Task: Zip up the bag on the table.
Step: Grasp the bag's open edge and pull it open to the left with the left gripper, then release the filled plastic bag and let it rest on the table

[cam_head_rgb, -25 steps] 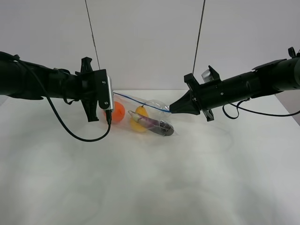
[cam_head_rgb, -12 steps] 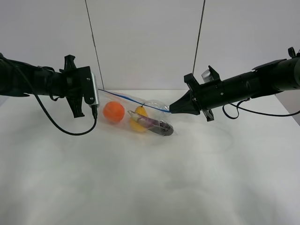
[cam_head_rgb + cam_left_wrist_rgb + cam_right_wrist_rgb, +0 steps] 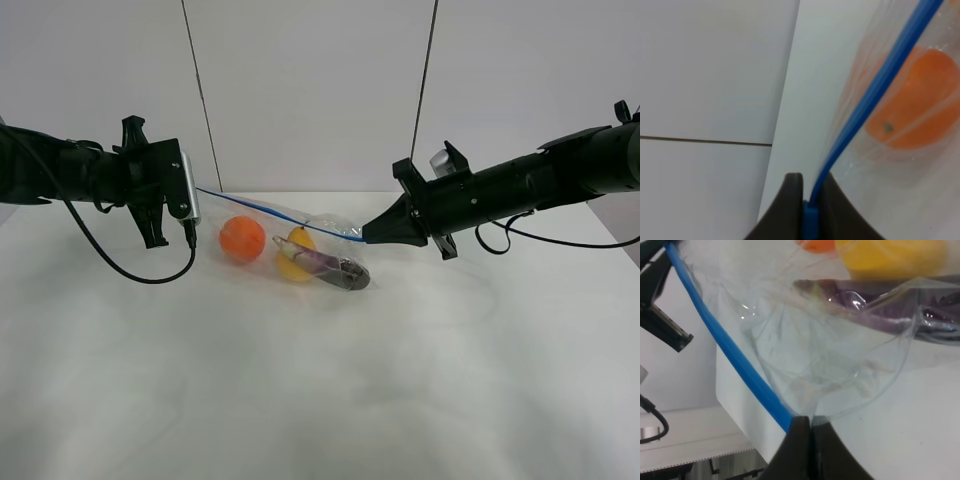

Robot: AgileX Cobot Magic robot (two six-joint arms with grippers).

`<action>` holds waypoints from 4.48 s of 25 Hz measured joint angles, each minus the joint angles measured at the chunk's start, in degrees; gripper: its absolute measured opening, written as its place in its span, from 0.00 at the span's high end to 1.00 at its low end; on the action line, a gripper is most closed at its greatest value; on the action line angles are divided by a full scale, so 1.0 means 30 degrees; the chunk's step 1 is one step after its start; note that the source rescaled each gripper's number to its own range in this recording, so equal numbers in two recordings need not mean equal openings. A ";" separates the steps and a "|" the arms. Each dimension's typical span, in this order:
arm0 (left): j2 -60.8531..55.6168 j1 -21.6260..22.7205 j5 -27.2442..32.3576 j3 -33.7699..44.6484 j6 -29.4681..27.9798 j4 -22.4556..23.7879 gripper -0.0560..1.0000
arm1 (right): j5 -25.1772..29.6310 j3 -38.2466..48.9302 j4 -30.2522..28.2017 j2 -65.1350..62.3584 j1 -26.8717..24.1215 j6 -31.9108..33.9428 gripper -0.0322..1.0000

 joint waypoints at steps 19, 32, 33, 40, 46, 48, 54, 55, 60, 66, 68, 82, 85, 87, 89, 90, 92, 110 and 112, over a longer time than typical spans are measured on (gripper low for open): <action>-0.0015 0.0000 -0.1905 0.0000 0.0006 0.0000 0.94 | 0.0061 0.0000 0.0053 0.0000 0.0000 0.0016 0.97; -0.0015 0.0025 -0.2697 0.0000 0.0006 0.0000 0.95 | 0.0333 0.0000 -0.0004 0.0000 0.0000 0.0054 0.97; -0.0015 0.0025 -0.2657 0.0000 -0.0076 0.0000 0.94 | 0.0333 0.0000 -0.0004 0.0000 0.0000 0.0054 0.97; -0.0015 0.0406 -0.1940 0.0000 -0.1603 -0.0019 0.52 | 0.0372 0.0000 -0.0406 0.0000 0.0000 0.0054 0.97; -0.0015 0.1830 -0.1081 0.0000 -0.2620 -0.0071 0.05 | 0.0372 0.0000 -0.0519 0.0000 0.0000 0.0054 0.97; -0.0015 0.2279 -0.1104 0.0000 -0.3669 -0.0071 0.02 | 0.0372 0.0000 -0.0519 0.0000 0.0000 0.0054 0.97; -0.0015 0.2964 -0.1587 -0.0696 -0.8617 -0.2449 0.00 | 0.0372 0.0000 -0.0519 0.0000 0.0000 0.0054 0.97; -0.0015 0.3025 -0.1704 -0.0979 -0.9430 -0.3082 0.00 | 0.0372 0.0000 -0.0519 0.0000 0.0000 0.0054 0.97; -0.0037 0.3112 -0.2467 -0.1766 -1.3084 -0.3945 0.00 | 0.0394 0.0000 -0.0519 0.0000 0.0000 0.0054 0.97; -0.0037 0.3112 -0.1528 -0.1766 -1.7617 -0.4023 0.00 | 0.0435 0.0000 -0.0499 0.0000 0.0000 0.0054 0.97; -0.0037 0.3112 -0.0387 -0.1766 -1.9211 -0.4028 0.00 | 0.0435 0.0000 -0.0419 0.0000 0.0000 0.0054 0.97; -0.0044 0.4975 1.4053 -0.4069 -3.1295 0.5565 0.00 | 0.0490 0.0000 -0.0082 0.0000 0.0000 0.0054 0.97; -0.0044 0.5000 1.5252 -0.6031 -3.7338 1.3266 0.00 | 0.0490 0.0000 0.0105 0.0000 0.0000 0.0054 0.97; -0.0044 0.5010 1.5588 -0.6925 -4.1333 1.7858 0.00 | 0.0498 0.0000 0.0174 0.0000 0.0000 0.0054 0.97; -0.0044 0.5010 1.6082 -0.7570 -4.4353 2.1137 0.00 | 0.0535 0.0000 0.0192 0.0000 0.0000 0.0054 0.97; -0.0044 0.5010 1.6351 -0.7740 -4.5643 2.2565 0.00 | 0.0535 0.0000 0.0197 0.0000 0.0000 0.0054 0.97; -0.0044 0.4699 1.7050 -0.7917 -4.7334 2.4751 0.00 | 0.0572 0.0000 0.0197 0.0000 0.0000 0.0054 0.97; -0.0059 0.2961 2.0895 -0.8004 -5.1813 3.0085 0.00 | 0.1045 0.0000 0.0311 0.0000 0.0000 -0.0001 0.97; -0.0059 0.3483 2.0895 -0.8004 -5.1813 3.0085 0.00 | 0.1045 0.0000 0.0327 0.0000 0.0000 -0.0001 0.97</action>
